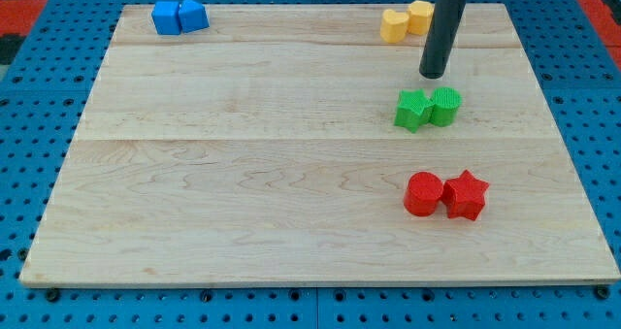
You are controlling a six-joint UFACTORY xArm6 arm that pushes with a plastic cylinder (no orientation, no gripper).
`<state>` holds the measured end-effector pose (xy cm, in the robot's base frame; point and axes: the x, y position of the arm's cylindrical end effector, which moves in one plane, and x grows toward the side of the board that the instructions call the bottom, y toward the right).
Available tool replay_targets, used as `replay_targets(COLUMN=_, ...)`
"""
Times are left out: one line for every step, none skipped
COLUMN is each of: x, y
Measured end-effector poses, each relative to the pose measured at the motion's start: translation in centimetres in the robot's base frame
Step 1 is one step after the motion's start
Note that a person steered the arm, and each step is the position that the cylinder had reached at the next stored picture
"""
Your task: Separate the red blocks from each other
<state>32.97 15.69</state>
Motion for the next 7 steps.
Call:
replay_targets(x=-0.3, y=7.8)
replay_targets(x=-1.0, y=10.8)
replay_targets(x=-3.3, y=11.7)
replay_targets(x=-4.9, y=13.3)
replay_targets(x=-2.0, y=13.3)
replay_targets(x=3.4, y=12.4)
replay_targets(x=8.9, y=12.6)
